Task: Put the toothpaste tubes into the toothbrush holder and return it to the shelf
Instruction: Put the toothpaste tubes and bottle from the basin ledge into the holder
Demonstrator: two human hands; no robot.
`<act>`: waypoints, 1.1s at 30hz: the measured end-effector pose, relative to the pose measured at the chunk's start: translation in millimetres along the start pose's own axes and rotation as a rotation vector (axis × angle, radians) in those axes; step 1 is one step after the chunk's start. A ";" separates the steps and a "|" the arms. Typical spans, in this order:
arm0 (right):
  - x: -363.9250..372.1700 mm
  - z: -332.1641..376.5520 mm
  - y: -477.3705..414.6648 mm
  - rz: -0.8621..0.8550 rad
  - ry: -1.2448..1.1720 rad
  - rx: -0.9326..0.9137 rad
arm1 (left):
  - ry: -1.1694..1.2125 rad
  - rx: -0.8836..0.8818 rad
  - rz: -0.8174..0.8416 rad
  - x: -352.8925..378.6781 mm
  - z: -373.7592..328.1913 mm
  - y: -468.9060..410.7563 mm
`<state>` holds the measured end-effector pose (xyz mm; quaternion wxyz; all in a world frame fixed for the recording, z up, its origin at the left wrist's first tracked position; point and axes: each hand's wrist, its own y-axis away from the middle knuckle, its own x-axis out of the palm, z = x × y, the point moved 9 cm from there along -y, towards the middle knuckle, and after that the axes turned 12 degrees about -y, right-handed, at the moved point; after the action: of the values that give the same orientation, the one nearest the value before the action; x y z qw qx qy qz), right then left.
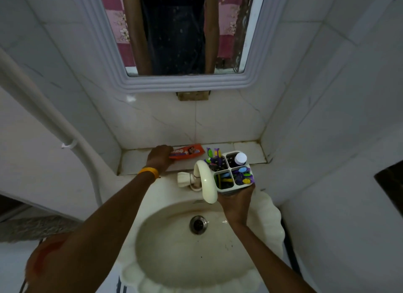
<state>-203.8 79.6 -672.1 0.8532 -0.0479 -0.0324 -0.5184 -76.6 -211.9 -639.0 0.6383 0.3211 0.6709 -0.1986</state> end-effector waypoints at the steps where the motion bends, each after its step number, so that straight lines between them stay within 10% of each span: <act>1: 0.8 1.8 0.1 0.003 -0.004 -0.006 | 0.065 0.010 -0.042 -16.5 -1.9 2.9; 11: -2.2 3.0 -6.3 0.002 -0.005 -0.014 | 0.367 0.234 -0.486 -205.9 -57.0 61.0; 33: -7.3 0.7 -3.9 -0.042 0.056 -0.039 | -0.014 0.230 -0.172 -137.3 -170.3 83.9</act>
<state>-210.7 84.4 -671.9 0.8415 -0.0492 0.0007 -0.5381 -146.2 -61.0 -473.8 0.5828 0.3320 0.6642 -0.3302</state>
